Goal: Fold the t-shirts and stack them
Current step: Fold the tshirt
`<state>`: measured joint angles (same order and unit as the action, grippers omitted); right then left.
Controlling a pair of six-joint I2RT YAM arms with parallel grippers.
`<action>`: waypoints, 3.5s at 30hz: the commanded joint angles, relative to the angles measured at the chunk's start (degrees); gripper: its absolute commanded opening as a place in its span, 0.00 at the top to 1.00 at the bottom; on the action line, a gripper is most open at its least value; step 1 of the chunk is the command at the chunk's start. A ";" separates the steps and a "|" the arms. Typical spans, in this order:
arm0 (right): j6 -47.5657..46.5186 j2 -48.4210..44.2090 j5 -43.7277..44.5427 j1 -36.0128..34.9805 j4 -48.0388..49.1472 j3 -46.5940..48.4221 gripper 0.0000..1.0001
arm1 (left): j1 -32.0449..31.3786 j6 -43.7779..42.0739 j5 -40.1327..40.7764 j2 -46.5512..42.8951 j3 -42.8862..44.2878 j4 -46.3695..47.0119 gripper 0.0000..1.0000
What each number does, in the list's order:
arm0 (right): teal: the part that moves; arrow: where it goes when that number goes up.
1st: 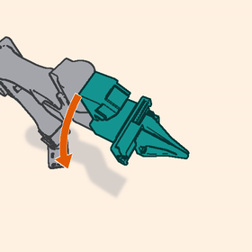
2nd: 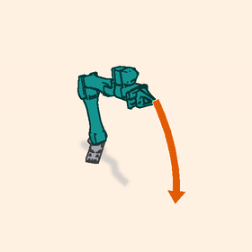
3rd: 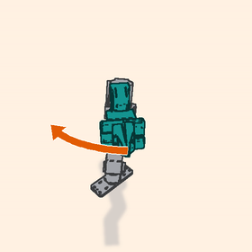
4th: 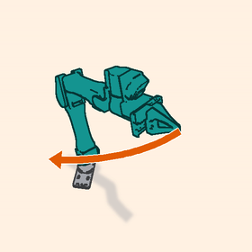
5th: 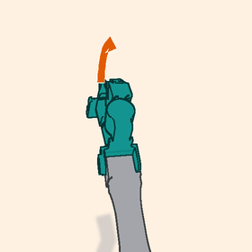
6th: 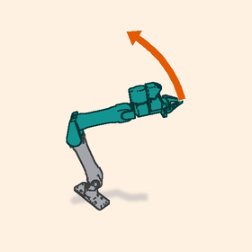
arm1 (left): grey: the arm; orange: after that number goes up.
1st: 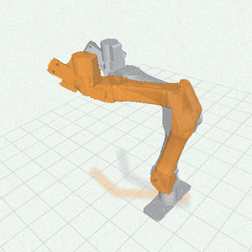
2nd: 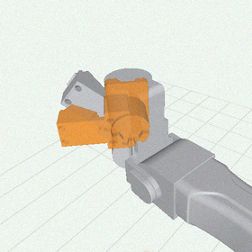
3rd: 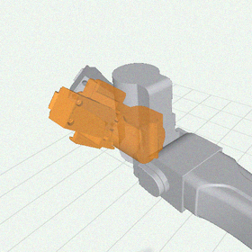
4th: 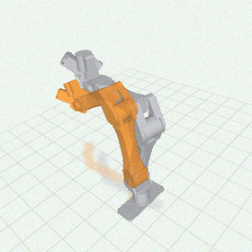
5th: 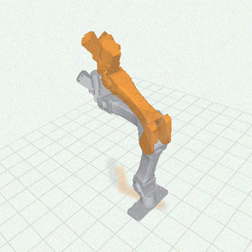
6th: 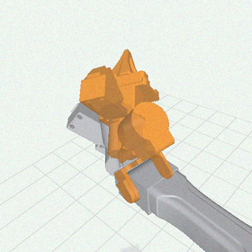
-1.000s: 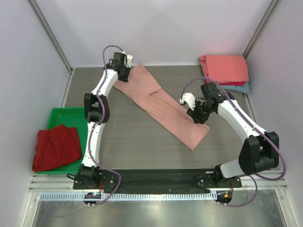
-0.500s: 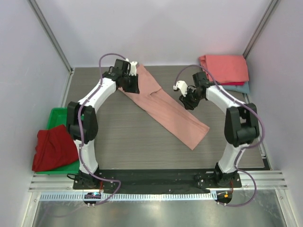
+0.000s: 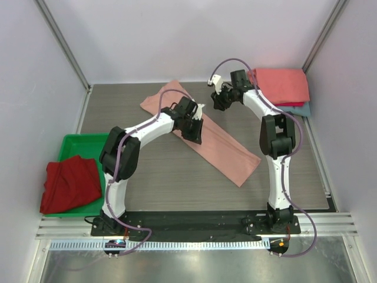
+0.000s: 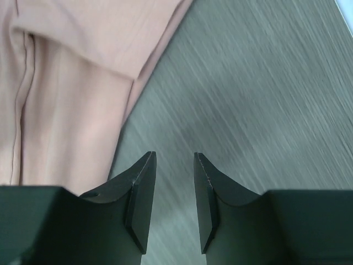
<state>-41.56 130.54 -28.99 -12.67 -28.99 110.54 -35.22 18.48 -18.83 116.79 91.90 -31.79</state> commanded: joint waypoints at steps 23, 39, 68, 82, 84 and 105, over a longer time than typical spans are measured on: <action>4.12 5.96 -4.14 -5.97 6.32 8.99 0.60 | -0.29 -4.15 9.16 -18.09 -14.29 -2.40 0.80; 3.15 14.38 -1.09 -9.83 3.77 13.47 0.58 | 1.47 -5.30 11.80 -20.03 -10.60 -3.28 0.80; 5.26 15.71 1.49 -2.01 4.12 11.80 0.58 | -18.73 -4.42 4.68 6.95 2.22 18.61 0.78; 4.91 13.08 4.29 0.45 4.30 8.21 0.58 | -18.83 -11.44 5.56 -1.20 -14.45 8.33 0.77; 4.47 10.80 4.91 0.54 4.47 4.97 0.58 | -18.30 -13.98 7.22 -4.97 -18.06 7.18 0.77; 13.61 -0.02 10.53 -3.94 9.22 -8.59 0.58 | -17.95 -15.66 4.50 -24.15 -31.16 -0.90 0.78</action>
<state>-30.28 132.97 -20.60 -15.27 -17.39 103.04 -52.90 3.92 -14.11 95.20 61.93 -31.66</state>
